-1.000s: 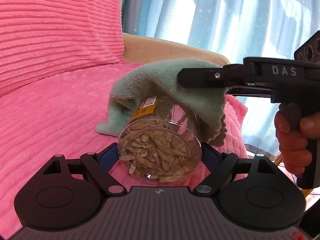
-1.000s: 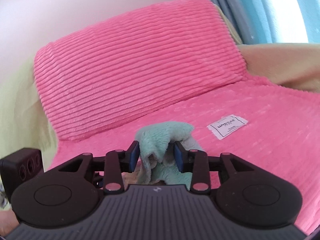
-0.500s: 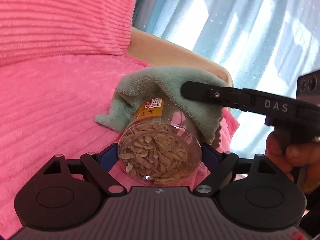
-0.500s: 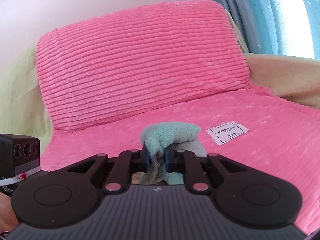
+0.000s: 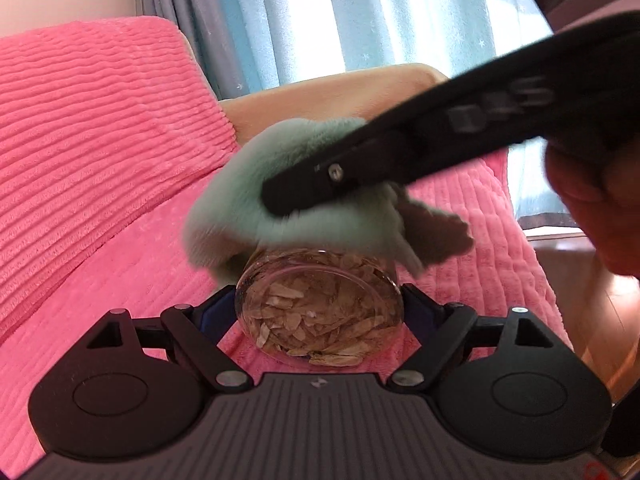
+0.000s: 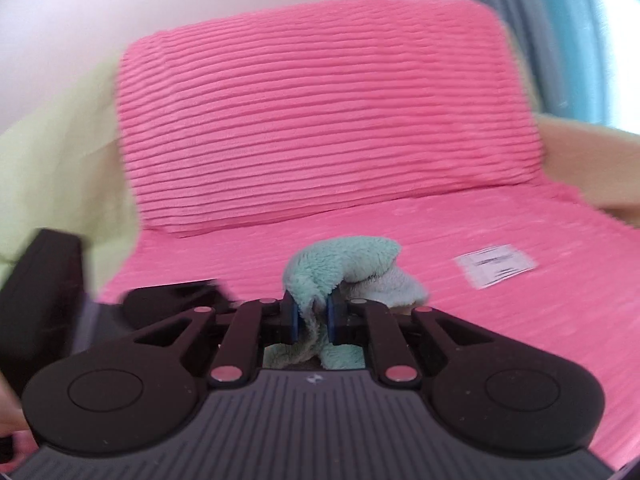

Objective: Clean container
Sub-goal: 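Turn the jar in the left gripper while the right gripper wipes the cloth along its side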

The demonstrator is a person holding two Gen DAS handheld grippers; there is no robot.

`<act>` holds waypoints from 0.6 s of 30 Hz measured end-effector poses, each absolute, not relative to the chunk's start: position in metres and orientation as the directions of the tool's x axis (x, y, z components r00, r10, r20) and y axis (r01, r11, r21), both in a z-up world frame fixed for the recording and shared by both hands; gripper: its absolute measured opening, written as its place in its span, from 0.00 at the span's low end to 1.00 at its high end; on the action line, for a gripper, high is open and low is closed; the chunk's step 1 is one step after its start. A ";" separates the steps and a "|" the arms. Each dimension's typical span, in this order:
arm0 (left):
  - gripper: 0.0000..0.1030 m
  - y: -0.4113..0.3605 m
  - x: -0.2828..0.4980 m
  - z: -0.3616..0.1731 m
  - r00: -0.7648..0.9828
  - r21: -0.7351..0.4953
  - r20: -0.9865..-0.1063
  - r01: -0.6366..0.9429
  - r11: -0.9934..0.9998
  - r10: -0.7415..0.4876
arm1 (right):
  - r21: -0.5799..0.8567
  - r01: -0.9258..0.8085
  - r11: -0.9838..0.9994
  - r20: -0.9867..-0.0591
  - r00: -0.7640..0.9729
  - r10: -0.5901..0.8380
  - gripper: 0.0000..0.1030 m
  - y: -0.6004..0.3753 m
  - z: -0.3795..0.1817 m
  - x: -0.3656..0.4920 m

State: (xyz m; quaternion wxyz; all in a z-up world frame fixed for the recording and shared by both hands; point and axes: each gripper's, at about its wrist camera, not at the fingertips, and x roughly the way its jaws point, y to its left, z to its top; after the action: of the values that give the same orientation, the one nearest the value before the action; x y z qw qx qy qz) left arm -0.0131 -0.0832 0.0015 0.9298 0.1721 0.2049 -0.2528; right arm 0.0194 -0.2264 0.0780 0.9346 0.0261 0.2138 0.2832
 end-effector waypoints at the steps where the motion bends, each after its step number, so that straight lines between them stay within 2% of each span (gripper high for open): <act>1: 0.83 -0.084 -0.013 0.001 0.789 0.220 -0.467 0.541 0.812 -0.399 | 0.162 -0.493 0.855 -0.383 0.767 0.515 0.09 -0.229 0.077 0.023; 6: 0.83 -0.086 -0.011 0.001 0.788 0.218 -0.469 0.541 0.812 -0.399 | 0.170 -0.479 0.861 -0.381 0.774 0.506 0.09 -0.232 0.077 0.024; 9: 0.84 -0.081 -0.009 0.003 0.777 0.162 -0.477 0.537 0.828 -0.411 | 0.177 -0.476 0.861 -0.380 0.774 0.506 0.10 -0.233 0.077 0.024; 13: 0.86 -0.058 0.004 0.008 0.738 -0.090 -0.457 0.517 0.851 -0.497 | 0.187 -0.473 0.861 -0.378 0.774 0.507 0.10 -0.234 0.076 0.024; 18: 0.85 -0.046 0.013 0.003 0.697 -0.252 -0.466 0.486 0.837 -0.545 | 0.199 -0.468 0.861 -0.376 0.775 0.508 0.10 -0.235 0.076 0.024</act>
State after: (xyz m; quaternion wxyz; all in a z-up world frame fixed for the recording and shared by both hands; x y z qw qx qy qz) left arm 0.0130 -0.0464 0.0035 0.9195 -0.0548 0.2703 -0.2802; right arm 0.0242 -0.2354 0.0761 0.9408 0.0469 0.2130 0.2594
